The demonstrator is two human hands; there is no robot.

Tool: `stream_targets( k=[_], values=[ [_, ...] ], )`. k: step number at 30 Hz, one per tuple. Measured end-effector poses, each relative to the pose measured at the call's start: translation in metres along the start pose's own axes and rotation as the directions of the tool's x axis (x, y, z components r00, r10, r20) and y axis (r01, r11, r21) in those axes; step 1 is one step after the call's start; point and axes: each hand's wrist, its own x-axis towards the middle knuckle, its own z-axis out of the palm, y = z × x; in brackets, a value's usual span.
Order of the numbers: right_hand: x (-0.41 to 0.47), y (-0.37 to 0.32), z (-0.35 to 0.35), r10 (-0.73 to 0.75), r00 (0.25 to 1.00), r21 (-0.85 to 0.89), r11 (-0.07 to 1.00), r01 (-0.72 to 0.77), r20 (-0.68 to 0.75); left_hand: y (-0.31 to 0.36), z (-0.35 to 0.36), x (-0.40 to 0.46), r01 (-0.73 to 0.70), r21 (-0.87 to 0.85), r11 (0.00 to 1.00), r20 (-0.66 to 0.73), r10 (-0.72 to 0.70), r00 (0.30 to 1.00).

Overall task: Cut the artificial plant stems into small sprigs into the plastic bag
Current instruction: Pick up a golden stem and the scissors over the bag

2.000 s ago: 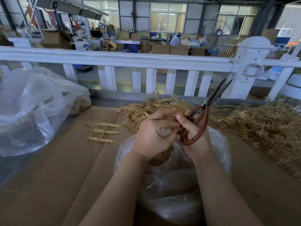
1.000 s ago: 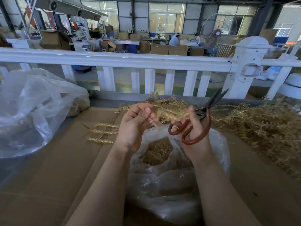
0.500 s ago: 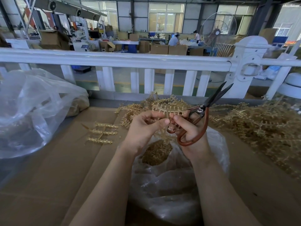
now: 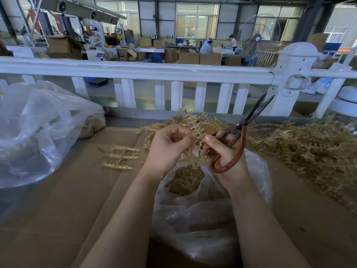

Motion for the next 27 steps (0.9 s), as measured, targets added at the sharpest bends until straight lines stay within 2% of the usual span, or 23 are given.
stream_targets(
  k=[3, 4, 5, 7, 8, 9, 11, 13, 15, 17, 20, 23, 25, 27],
  values=[
    [0.001, 0.001, -0.002, 0.043, 0.999, 0.009, 0.999, -0.043, 0.004, -0.001, 0.002, 0.001, 0.011, 0.064, 0.998, -0.098, -0.004, 0.995],
    [0.001, 0.001, -0.001, 0.052, 0.999, 0.013, 0.999, -0.052, 0.006, -0.002, 0.005, 0.0, 0.02, 0.131, 0.991, -0.144, -0.001, 0.99],
    [0.001, 0.002, -0.001, 0.054, 0.999, 0.021, 0.998, -0.054, 0.004, -0.003, 0.007, 0.0, 0.001, 0.277, 0.961, -0.202, 0.057, 0.978],
    [0.0, 0.002, 0.0, 0.045, 0.999, 0.056, 0.998, -0.044, -0.026, -0.002, 0.011, -0.002, -0.091, 0.646, 0.758, -0.259, 0.329, 0.908],
    [0.0, 0.003, 0.001, 0.044, 0.998, 0.084, 0.996, -0.039, -0.054, 0.001, 0.012, -0.003, -0.156, 0.718, 0.678, -0.227, 0.441, 0.868],
    [0.0, 0.002, 0.001, 0.045, 0.995, 0.115, 0.993, -0.036, -0.084, 0.003, 0.013, -0.004, -0.222, 0.724, 0.653, -0.165, 0.477, 0.863],
    [0.0, 0.001, 0.0, 0.042, 0.99, 0.173, 0.985, -0.017, -0.138, 0.004, 0.015, -0.004, -0.272, 0.669, 0.692, -0.017, 0.38, 0.925],
    [0.001, -0.001, -0.002, 0.031, 0.986, 0.212, 0.977, 0.004, -0.165, 0.004, 0.02, -0.006, -0.183, 0.725, 0.664, 0.114, 0.146, 0.983],
    [0.0, -0.002, -0.002, 0.018, 0.988, 0.2, 0.98, 0.014, -0.154, 0.004, 0.024, -0.005, -0.086, 0.805, 0.587, 0.153, -0.065, 0.986],
    [0.0, -0.001, -0.002, -0.005, 0.991, 0.15, 0.988, 0.025, -0.131, 0.002, 0.025, -0.005, -0.02, 0.824, 0.567, 0.144, -0.174, 0.974],
    [0.0, 0.002, 0.0, -0.056, 0.993, 0.076, 0.995, 0.064, -0.103, -0.003, 0.025, -0.005, 0.137, 0.65, 0.747, 0.037, -0.211, 0.977],
    [0.0, 0.004, 0.001, -0.069, 0.992, 0.047, 0.996, 0.074, -0.107, -0.002, 0.021, -0.004, 0.353, 0.21, 0.912, -0.039, -0.352, 0.935],
    [0.0, 0.004, 0.001, -0.071, 0.993, 0.024, 0.997, 0.073, -0.097, 0.002, 0.016, -0.003, 0.452, -0.146, 0.88, 0.044, -0.45, 0.892],
    [0.001, 0.004, 0.001, -0.068, 0.996, -0.012, 0.998, 0.067, -0.062, 0.005, 0.013, -0.004, 0.504, -0.327, 0.799, 0.152, -0.482, 0.863]
  ],
)
